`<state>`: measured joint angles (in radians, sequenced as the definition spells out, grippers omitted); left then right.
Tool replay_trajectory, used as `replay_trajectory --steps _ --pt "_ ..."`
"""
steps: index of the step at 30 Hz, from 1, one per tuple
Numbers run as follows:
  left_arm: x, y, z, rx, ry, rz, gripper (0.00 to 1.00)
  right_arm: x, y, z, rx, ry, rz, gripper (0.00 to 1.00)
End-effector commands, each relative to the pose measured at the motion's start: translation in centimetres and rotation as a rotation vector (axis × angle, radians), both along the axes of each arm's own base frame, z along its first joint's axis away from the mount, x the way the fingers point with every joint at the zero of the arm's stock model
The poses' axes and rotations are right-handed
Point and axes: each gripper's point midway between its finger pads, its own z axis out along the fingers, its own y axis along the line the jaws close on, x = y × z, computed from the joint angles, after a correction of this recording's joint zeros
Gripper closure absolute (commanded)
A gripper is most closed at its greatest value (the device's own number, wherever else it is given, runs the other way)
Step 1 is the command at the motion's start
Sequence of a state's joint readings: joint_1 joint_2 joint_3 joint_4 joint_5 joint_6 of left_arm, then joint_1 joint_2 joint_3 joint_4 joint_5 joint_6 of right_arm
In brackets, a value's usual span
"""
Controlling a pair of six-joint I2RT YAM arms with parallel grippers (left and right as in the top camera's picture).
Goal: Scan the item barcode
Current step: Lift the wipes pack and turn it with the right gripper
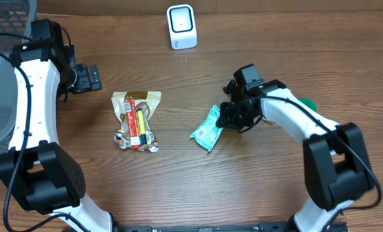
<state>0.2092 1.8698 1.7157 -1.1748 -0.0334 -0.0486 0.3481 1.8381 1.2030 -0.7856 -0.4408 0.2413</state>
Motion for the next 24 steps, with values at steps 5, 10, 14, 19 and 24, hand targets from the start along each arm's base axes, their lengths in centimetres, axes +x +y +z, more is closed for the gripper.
replay_trajectory --steps 5,10,14,19,24 --pt "0.5 -0.3 1.4 0.005 -0.04 -0.024 0.0 1.8 0.9 9.6 0.114 -0.352 0.103 0.96" --pt "0.5 -0.3 1.4 0.005 -0.04 -0.024 0.0 2.3 1.2 11.1 0.133 -0.414 0.104 0.96" --pt "0.5 -0.3 1.4 0.005 -0.04 -0.024 0.0 1.4 0.8 10.4 0.118 -0.365 0.104 0.96" --pt "0.5 -0.3 1.4 0.005 -0.04 -0.024 0.0 0.9 0.7 10.1 0.109 -0.339 0.104 0.96" --pt "0.5 -0.3 1.4 0.005 -0.04 -0.024 0.0 0.2 1.2 10.4 0.152 -0.311 0.117 0.96"
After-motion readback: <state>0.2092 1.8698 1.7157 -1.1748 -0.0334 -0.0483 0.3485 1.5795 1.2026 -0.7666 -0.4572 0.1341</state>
